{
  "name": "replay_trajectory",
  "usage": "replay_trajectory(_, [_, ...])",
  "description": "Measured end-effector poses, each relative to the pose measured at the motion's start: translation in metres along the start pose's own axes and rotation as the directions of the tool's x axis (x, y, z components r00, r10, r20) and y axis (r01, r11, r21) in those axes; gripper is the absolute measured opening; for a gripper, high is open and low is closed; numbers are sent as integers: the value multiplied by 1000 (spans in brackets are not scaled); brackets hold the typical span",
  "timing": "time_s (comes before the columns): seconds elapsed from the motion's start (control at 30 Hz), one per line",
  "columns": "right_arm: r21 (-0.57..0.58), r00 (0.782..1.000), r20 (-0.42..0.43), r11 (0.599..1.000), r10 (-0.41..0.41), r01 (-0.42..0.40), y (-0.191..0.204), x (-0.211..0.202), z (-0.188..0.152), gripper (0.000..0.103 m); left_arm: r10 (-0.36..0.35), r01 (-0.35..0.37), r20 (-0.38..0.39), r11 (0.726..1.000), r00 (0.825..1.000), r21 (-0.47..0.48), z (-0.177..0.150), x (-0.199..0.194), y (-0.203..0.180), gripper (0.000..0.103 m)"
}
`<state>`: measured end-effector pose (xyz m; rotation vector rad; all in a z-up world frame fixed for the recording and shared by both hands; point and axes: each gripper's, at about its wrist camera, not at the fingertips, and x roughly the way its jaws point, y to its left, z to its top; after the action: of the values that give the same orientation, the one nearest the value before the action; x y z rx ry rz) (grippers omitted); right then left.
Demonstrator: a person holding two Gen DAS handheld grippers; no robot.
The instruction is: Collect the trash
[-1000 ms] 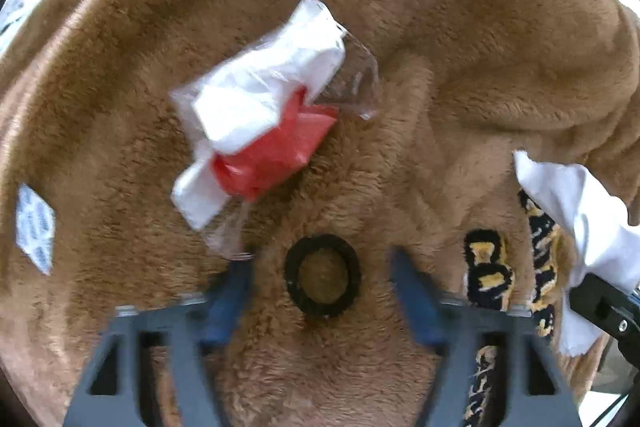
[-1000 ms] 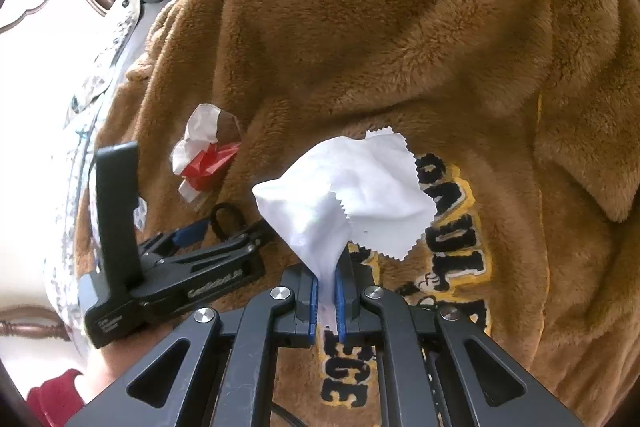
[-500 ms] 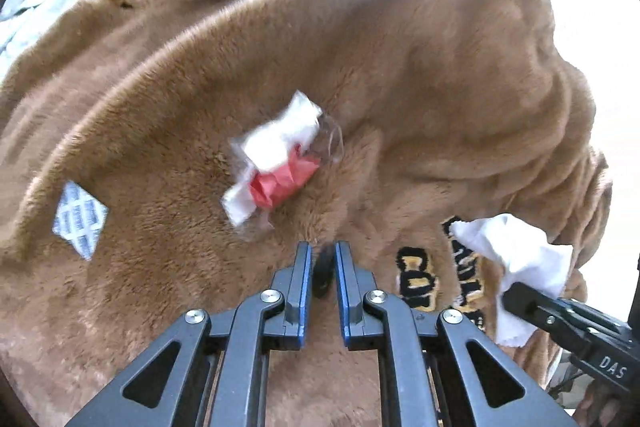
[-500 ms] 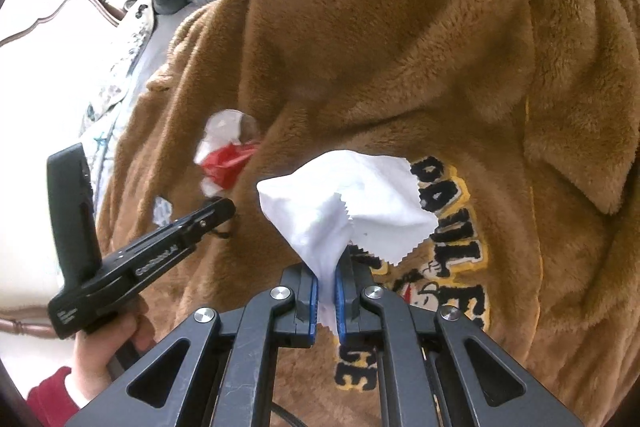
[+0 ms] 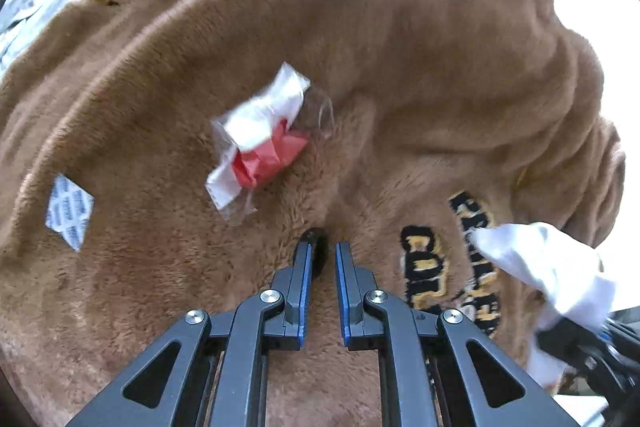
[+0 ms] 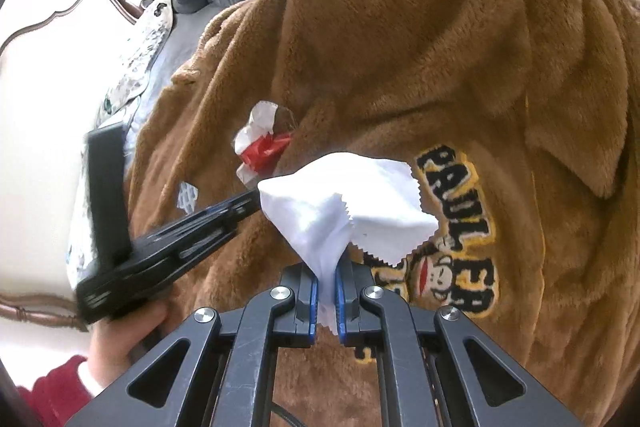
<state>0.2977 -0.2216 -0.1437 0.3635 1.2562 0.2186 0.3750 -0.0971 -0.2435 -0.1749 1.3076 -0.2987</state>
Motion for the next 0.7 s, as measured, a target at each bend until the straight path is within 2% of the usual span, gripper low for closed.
replay_trajectory(0.1, [6,1000,-9,1000,3,-3,-5,0,-5,6,7,-7,-47,1000,999,-13,1,21,-6,13])
replay_trajectory(0.2, [22,1000,-14,1000,7,-6,-10,3,-5,6,59,-60,-83,998,995,-4,-1,41,-11,16])
replay_trajectory(0.37, [43,1000,-17,999,20,-19,-16,7,0,6,103,-102,-71,994,992,28,1,44,-21,18])
replay_trajectory(0.4, [45,1000,-18,999,23,-22,-16,8,0,6,94,-92,-65,995,993,36,1,43,-24,20])
replay_trajectory(0.47, [56,999,-19,998,32,-31,-18,11,2,6,56,-54,-41,998,998,43,-3,31,-29,34])
replay_trajectory(0.53, [66,999,-21,997,41,-39,-19,14,2,6,42,-42,-7,998,999,55,-5,23,-32,82])
replay_trajectory(0.57, [71,999,-20,997,44,-42,-19,15,3,6,58,-59,23,997,998,54,-7,19,-33,89])
replay_trajectory(0.6, [76,999,-20,996,49,-47,-19,16,3,6,65,-68,47,996,997,51,-7,16,-34,92])
replay_trajectory(0.63, [79,998,-20,996,53,-51,-19,17,3,6,70,-73,64,996,995,43,-7,16,-34,92])
replay_trajectory(0.7, [77,998,-22,996,57,-55,-17,19,4,6,78,-79,44,997,996,20,-4,22,-31,92])
